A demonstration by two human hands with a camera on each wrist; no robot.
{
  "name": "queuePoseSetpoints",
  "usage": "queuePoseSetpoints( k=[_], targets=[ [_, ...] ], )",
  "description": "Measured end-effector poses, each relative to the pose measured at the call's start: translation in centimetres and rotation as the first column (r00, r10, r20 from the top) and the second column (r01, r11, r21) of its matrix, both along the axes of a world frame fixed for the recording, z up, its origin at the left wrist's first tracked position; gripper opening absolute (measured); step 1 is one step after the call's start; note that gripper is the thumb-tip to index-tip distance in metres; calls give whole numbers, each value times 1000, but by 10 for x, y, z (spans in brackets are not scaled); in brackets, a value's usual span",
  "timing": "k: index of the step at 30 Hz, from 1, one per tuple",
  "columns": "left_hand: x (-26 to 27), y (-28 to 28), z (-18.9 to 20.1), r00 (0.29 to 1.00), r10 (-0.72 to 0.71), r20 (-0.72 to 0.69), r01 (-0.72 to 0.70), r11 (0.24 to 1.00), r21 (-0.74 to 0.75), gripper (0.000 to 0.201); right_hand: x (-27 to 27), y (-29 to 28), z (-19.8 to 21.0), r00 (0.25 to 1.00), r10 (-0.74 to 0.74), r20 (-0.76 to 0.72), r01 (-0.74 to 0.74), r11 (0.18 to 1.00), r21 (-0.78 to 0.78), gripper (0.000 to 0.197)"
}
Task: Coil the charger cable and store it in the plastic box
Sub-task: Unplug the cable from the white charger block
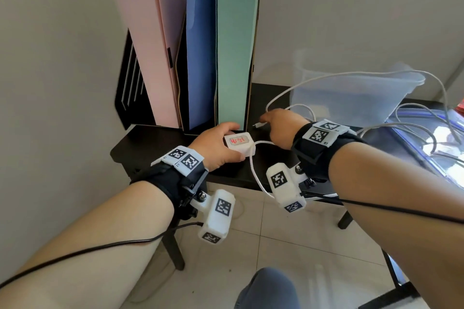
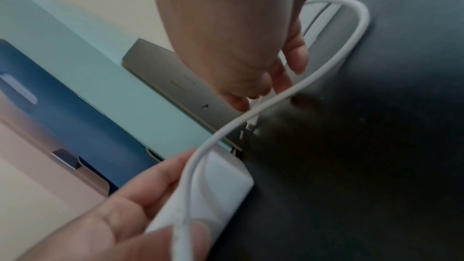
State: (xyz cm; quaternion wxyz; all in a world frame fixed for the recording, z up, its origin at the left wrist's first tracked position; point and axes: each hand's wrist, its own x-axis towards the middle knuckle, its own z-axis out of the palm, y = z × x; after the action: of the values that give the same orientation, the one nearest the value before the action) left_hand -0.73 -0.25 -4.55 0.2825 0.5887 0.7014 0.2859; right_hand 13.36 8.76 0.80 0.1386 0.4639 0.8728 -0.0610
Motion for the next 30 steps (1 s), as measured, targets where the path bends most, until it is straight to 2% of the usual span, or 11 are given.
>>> queuePoseSetpoints(
  k=[5,9,11,14,17,20,23,27,30],
  targets=[
    [-2,-3,-5,995,37,94,-43,997,66,69,1,5,-12,999,7,-48,-6,1000,19,42],
    [-5,-4,-7,983,42,181,-64,991,117,61,5,6,-9,999,-22,-47,20,999,-34,36],
    [-8,-5,-7,972,36,232,-68,989,130,58,13,1,-7,990,-18,-138,11,999,-46,30],
    [-11,-5,-10,932,33,361,-95,983,156,57,25,-4,-10,911,16,-412,-11,1000,14,7],
    [-14,-5,-13,880,39,474,-141,973,183,58,30,-4,-12,872,29,-488,-30,1000,5,10],
    [-14,-4,-14,871,27,490,-142,970,199,58,32,-8,-15,889,61,-453,-81,996,-25,22],
    [-13,-4,-14,883,17,469,-125,971,201,59,34,-11,-19,918,61,-392,-121,984,-128,38],
    [-12,-5,-14,890,19,456,-125,971,202,59,30,-11,-21,926,100,-363,-131,989,-62,33],
    [-11,-5,-14,893,26,450,-131,970,205,59,27,-14,-24,920,49,-389,-73,996,-45,35]
  ],
)
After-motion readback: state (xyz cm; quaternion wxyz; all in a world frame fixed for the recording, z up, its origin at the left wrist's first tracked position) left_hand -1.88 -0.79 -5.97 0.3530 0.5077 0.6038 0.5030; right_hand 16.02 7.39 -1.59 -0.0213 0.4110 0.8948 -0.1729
